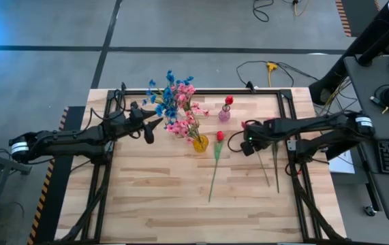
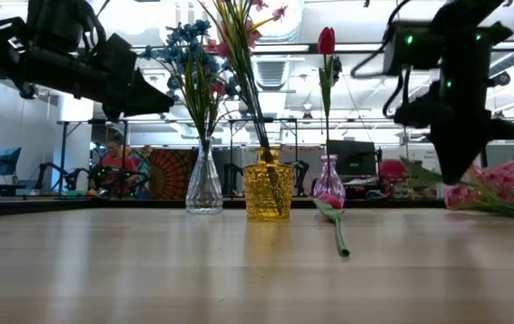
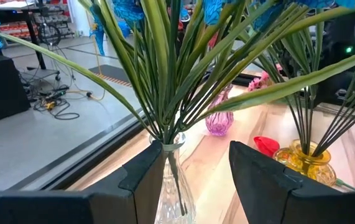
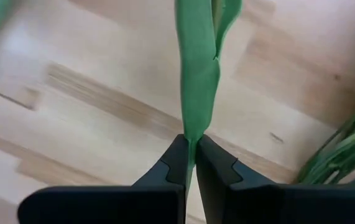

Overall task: Sort flowers into vase by color
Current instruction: Put the right red tulip into violet vase

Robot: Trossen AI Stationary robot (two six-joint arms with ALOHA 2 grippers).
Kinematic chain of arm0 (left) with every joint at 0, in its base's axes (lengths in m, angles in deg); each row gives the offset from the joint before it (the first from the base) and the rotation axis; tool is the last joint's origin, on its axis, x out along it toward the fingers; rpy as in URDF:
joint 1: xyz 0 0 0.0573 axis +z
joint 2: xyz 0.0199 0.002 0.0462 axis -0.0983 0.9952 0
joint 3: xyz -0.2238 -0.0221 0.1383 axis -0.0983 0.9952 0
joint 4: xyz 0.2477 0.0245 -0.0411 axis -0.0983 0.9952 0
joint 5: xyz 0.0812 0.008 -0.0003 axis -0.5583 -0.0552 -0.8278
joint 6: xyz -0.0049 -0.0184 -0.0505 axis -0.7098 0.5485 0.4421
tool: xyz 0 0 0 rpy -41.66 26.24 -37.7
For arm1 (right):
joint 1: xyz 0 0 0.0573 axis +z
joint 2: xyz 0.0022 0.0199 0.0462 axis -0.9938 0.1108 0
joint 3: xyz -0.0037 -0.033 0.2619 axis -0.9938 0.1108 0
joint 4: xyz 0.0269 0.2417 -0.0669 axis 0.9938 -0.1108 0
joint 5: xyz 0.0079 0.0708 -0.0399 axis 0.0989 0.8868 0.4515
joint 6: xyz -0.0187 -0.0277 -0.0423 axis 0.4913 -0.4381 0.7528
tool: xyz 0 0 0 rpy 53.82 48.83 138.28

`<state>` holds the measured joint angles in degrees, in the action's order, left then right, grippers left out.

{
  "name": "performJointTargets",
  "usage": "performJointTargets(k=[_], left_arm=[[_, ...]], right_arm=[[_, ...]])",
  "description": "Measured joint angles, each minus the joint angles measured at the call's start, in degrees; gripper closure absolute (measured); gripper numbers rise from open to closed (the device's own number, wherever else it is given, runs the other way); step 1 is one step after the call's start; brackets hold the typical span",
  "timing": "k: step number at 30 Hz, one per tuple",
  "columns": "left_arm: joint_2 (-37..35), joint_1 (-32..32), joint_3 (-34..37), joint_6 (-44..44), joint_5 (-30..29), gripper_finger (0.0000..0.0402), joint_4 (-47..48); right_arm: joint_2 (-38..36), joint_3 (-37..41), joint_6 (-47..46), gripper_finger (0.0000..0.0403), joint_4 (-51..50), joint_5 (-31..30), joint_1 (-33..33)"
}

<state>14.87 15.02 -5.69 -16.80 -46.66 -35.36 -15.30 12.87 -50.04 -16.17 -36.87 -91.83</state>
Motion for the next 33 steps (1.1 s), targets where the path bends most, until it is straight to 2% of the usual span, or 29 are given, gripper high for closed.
performJointTargets(k=[4,9,16,21,24,33], left_arm=[[0.0,0.0,0.0,0.0,0.0,0.0235,0.0],[0.0,0.0,0.0,0.0,0.0,0.0235,0.0],[0.0,0.0,0.0,-0.2,0.0,0.0235,0.0],[0.0,0.0,0.0,-0.2,0.0,0.0235,-0.1],[0.0,0.0,0.0,-0.2,0.0,0.0235,-0.1],[0.0,0.0,0.0,-0.2,0.0,0.0235,-0.6]], right_arm=[[-4.8,0.0,0.5,0.0390,3.2,-2.9,0.2],[-9.8,0.0,3.0,0.0390,11.2,-10.8,2.7],[-13.4,0.0,9.3,0.0390,19.0,-30.3,7.0],[-13.4,0.1,18.8,0.0390,28.0,-43.1,8.7],[-13.5,0.1,27.8,0.0390,36.0,-45.2,8.6],[-16.8,0.1,53.4,0.0390,56.4,-45.2,5.5]])
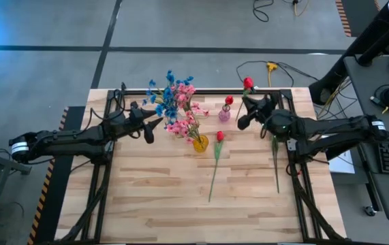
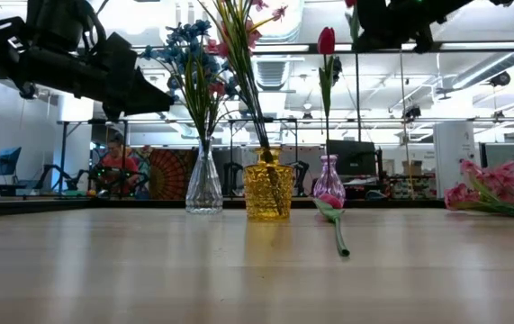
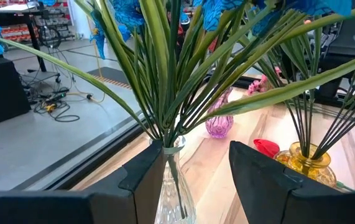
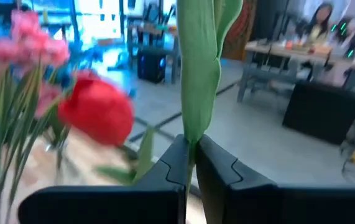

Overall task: Sort flowers into vase by color
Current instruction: Put the right red tulip into violet vase

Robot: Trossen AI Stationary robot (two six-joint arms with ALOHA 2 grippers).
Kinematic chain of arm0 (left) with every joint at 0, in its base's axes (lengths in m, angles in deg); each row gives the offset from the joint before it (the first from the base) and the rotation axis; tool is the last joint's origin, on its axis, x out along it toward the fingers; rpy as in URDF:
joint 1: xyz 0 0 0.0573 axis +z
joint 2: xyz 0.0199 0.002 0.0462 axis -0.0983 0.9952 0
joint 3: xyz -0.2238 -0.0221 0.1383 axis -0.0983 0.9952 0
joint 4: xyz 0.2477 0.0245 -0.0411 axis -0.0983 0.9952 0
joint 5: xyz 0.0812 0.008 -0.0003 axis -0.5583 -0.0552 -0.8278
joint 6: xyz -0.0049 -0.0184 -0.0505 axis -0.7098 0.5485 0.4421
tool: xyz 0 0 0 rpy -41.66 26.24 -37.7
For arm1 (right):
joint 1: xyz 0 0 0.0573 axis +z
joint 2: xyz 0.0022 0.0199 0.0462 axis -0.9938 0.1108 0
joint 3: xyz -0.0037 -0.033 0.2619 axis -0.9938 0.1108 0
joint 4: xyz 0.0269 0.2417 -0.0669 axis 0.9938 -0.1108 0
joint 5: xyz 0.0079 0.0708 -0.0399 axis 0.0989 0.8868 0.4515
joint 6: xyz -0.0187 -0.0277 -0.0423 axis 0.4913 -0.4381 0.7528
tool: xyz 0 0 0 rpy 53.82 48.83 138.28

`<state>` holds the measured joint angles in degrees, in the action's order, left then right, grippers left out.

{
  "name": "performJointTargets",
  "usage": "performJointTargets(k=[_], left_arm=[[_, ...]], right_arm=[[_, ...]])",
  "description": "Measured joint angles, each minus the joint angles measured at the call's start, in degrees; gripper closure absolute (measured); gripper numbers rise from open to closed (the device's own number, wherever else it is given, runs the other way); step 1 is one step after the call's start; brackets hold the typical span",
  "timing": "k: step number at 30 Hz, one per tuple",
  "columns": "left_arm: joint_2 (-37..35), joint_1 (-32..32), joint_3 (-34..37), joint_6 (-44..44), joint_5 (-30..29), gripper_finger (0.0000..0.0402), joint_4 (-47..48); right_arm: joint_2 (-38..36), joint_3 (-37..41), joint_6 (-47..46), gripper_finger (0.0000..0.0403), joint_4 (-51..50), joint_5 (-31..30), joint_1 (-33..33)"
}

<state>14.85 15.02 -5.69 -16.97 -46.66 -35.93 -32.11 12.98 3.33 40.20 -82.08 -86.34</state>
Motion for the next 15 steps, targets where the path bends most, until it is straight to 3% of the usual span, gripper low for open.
performJointTargets(k=[9,15], left_arm=[[0.0,0.0,0.0,0.0,0.0,0.0235,0.0],[0.0,0.0,0.0,0.0,0.0,0.0235,0.0]], right_arm=[[0.7,0.0,8.6,0.0390,10.6,7.6,-7.2],[1.5,0.0,9.2,0.0390,14.0,12.5,-11.6]])
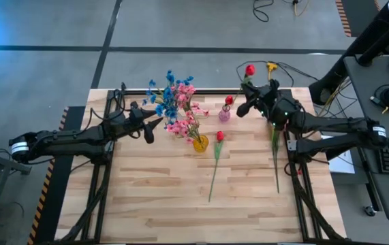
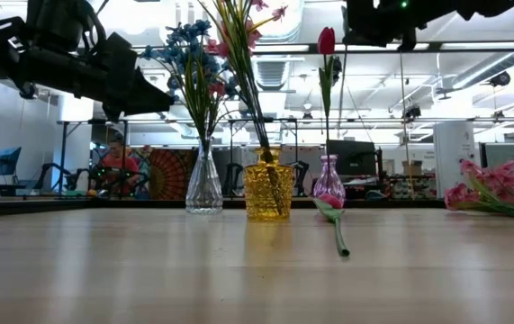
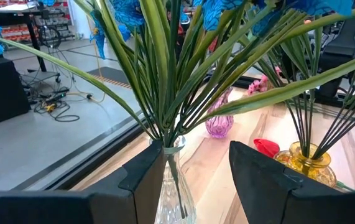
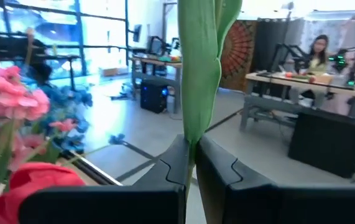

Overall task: Sort flowers into vase by color
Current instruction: Put the right red tulip into violet vase

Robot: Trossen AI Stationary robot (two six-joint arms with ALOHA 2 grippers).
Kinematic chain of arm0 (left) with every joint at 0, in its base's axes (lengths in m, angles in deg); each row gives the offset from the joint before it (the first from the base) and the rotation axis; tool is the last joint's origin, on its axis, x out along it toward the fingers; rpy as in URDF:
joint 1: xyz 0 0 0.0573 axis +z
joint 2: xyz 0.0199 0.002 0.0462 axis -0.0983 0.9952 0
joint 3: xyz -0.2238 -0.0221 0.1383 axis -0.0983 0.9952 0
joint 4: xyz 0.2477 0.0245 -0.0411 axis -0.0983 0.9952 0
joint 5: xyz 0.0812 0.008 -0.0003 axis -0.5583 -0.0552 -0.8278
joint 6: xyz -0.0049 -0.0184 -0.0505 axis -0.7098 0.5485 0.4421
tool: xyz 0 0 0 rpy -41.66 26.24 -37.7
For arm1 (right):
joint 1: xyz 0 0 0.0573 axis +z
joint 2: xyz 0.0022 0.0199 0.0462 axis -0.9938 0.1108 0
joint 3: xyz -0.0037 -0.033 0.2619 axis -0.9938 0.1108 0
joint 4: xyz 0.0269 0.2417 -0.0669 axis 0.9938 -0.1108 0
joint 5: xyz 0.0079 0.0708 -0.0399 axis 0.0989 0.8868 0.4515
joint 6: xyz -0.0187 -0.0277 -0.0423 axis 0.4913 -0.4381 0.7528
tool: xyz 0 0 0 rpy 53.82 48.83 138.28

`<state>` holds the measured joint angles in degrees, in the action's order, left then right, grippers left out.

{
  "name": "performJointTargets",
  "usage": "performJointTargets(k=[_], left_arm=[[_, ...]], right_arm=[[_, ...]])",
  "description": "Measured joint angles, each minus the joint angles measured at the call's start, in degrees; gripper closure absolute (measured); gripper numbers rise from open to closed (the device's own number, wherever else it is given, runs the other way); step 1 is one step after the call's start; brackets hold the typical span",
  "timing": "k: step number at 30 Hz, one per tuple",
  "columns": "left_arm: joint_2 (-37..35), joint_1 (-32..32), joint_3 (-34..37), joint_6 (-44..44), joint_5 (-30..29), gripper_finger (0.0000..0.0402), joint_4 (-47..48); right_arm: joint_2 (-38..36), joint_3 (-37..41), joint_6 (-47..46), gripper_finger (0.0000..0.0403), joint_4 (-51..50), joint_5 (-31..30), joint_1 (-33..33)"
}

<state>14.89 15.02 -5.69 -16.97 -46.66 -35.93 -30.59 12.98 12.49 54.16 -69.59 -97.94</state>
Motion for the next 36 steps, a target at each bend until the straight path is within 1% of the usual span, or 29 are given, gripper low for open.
performJointTargets(k=[4,9,16,26,36], left_arm=[[0.0,0.0,0.0,0.0,-1.2,0.0235,0.0],[0.0,0.0,0.0,0.0,-1.4,0.0235,0.0],[0.0,0.0,0.0,0.0,-1.4,0.0235,0.0],[0.0,0.0,0.0,0.0,-1.4,0.0235,0.1],[0.0,0.0,0.0,0.0,-1.4,0.0235,0.1]], right_arm=[[0.9,0.0,-0.4,0.0390,0.5,2.7,-1.9],[3.1,0.0,-0.8,0.0390,2.6,3.1,-2.6],[6.5,0.0,0.6,0.0390,6.4,3.1,-2.7],[8.6,0.0,-0.2,0.0390,6.4,3.1,-3.4],[9.1,0.0,-0.9,0.0390,6.4,3.1,-3.7]])
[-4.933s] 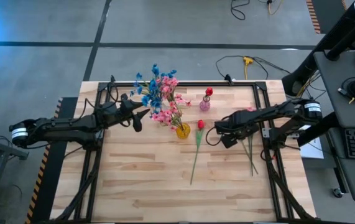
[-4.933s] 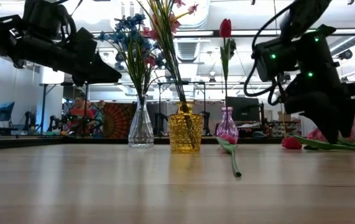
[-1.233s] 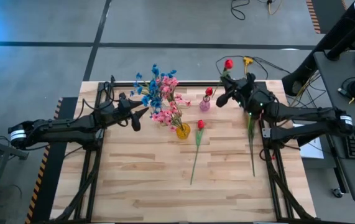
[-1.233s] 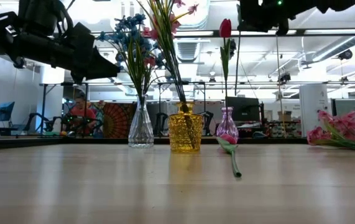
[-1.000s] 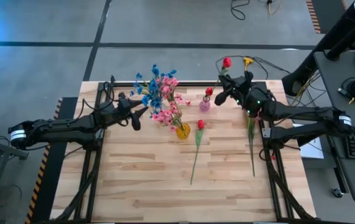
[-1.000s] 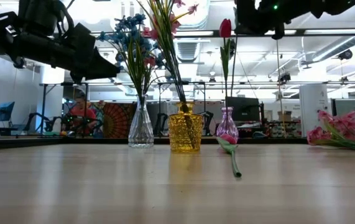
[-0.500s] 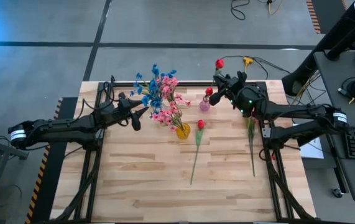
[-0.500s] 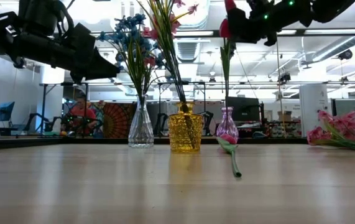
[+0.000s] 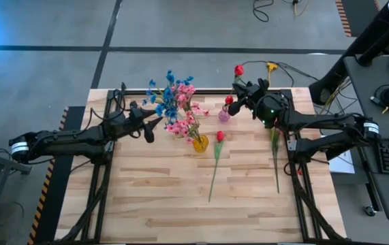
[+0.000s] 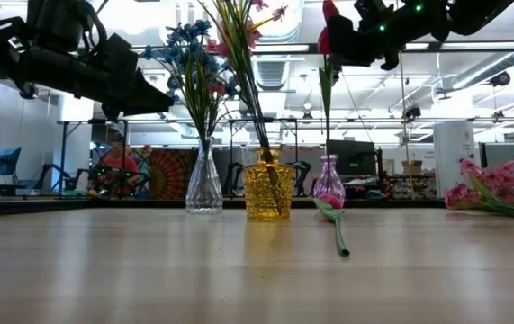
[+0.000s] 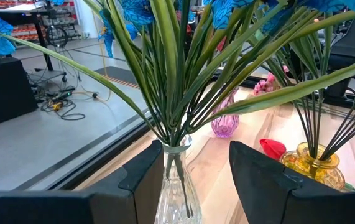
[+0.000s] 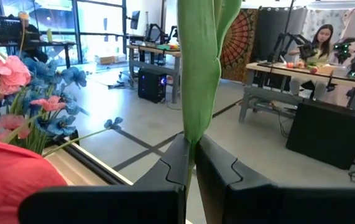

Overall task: Sort flowers into vase by color
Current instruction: Put the right red tulip into violet vase

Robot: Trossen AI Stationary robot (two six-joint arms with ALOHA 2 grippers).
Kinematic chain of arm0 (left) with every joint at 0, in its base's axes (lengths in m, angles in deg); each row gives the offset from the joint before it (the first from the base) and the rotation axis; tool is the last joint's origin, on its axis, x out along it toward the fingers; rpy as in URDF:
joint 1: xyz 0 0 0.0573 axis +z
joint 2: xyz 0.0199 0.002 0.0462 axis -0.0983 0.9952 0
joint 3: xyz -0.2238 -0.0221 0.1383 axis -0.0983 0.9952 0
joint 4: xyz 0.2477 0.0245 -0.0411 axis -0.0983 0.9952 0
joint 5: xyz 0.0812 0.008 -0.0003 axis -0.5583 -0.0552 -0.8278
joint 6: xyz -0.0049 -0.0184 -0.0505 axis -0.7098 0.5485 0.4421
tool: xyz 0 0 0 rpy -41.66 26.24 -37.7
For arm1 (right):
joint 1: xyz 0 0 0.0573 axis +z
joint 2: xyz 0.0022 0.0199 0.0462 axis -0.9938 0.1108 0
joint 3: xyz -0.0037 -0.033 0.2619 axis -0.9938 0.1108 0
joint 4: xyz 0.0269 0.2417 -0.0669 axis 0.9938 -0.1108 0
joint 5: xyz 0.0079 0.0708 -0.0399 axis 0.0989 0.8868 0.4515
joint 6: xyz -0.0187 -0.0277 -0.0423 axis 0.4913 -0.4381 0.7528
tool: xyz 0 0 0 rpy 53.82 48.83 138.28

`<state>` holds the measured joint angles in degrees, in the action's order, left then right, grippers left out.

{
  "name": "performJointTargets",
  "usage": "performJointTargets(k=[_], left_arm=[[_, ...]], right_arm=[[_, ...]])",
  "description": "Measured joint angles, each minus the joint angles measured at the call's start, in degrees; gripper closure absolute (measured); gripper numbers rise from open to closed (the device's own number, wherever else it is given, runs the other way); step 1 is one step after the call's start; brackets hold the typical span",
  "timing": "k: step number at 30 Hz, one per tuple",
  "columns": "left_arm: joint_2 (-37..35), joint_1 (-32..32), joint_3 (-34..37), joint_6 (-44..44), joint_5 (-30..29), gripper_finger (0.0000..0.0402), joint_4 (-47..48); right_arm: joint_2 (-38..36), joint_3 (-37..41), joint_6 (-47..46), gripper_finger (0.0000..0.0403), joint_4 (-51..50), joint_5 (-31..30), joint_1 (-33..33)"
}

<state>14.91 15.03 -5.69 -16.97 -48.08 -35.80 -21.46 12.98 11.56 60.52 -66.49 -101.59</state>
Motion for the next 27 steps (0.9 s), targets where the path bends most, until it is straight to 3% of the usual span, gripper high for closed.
performJointTargets(k=[27], left_arm=[[0.0,0.0,0.0,0.0,0.0,0.0235,0.0]], right_arm=[[3.4,0.0,-1.0,0.0390,0.0,-0.5,-0.6]])
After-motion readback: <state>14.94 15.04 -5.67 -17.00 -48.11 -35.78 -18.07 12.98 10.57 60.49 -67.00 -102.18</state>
